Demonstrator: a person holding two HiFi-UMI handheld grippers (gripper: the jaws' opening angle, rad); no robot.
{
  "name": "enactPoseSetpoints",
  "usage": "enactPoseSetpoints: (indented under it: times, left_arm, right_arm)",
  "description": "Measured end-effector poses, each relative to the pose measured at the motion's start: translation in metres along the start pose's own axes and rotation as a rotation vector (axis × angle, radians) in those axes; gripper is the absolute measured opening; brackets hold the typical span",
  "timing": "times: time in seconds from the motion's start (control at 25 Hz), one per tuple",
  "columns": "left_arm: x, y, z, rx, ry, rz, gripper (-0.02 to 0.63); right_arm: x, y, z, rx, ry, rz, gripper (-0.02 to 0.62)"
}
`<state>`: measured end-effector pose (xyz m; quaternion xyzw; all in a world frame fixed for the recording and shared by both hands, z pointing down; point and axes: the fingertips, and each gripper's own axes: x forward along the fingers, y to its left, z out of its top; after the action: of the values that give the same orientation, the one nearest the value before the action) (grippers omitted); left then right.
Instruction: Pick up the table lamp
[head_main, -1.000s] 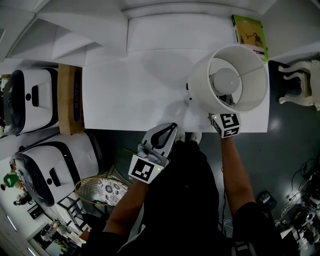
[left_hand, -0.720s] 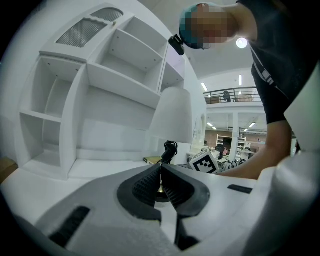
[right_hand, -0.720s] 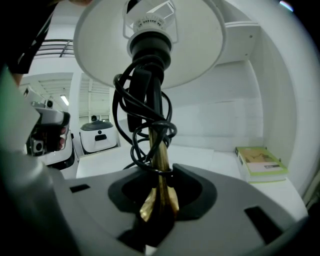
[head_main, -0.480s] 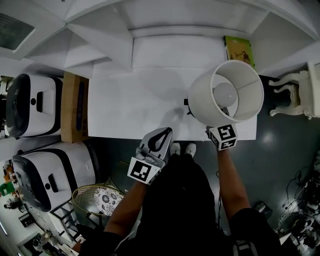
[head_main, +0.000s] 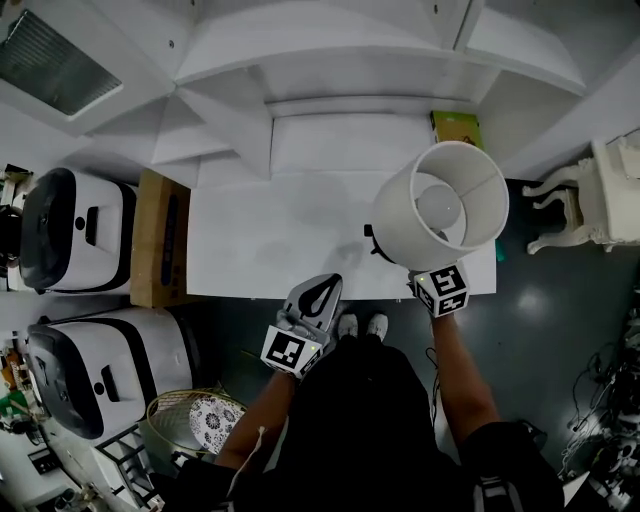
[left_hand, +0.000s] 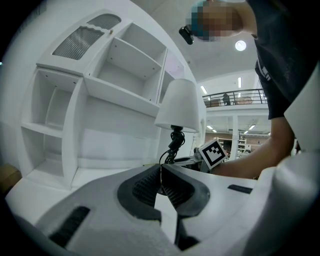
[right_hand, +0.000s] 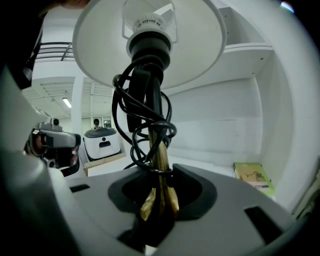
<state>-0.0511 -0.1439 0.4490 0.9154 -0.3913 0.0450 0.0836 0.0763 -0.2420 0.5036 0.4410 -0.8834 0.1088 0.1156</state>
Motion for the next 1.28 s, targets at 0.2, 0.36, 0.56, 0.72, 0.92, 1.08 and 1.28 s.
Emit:
enactPoseSetpoints:
  times: [0.2,0.36,0.56,0.72,0.92,1.08,1.28]
  left_arm:
    - [-0.002,0.001,0.012,-0.002,-0.021,0.01,0.02]
    - [-0.003,0.003,0.018,-0.008,-0.037,0.008,0.019]
    - [-0.004,0.004,0.027,0.003,-0.051,0.007,0.02]
    - [-0.007,0.003,0.03,0.004,-0.055,0.001,0.02]
    - [-0.011,0.002,0.032,-0.003,-0.065,0.0,0.02]
    - [-0.015,-0.002,0.034,0.007,-0.068,-0.007,0.02]
    - [-0.023,-0.008,0.034,0.008,-0.074,-0.008,0.02]
  right_arm:
    - [-0.011,0.003,0.015,0.002,0.004,0.003,0.127]
    - [-0.02,0.008,0.022,0.005,0.004,0.002,0.127]
    - [-0.03,0.015,0.03,0.005,0.008,0.003,0.127]
    - [-0.038,0.02,0.037,0.008,-0.002,0.004,0.127]
    - [-0.05,0.025,0.046,0.006,-0.016,-0.003,0.127]
    - [-0.06,0.03,0.048,-0.002,-0.011,-0.002,0.127]
    - [-0.076,0.041,0.05,-0.005,-0.008,0.005,0.127]
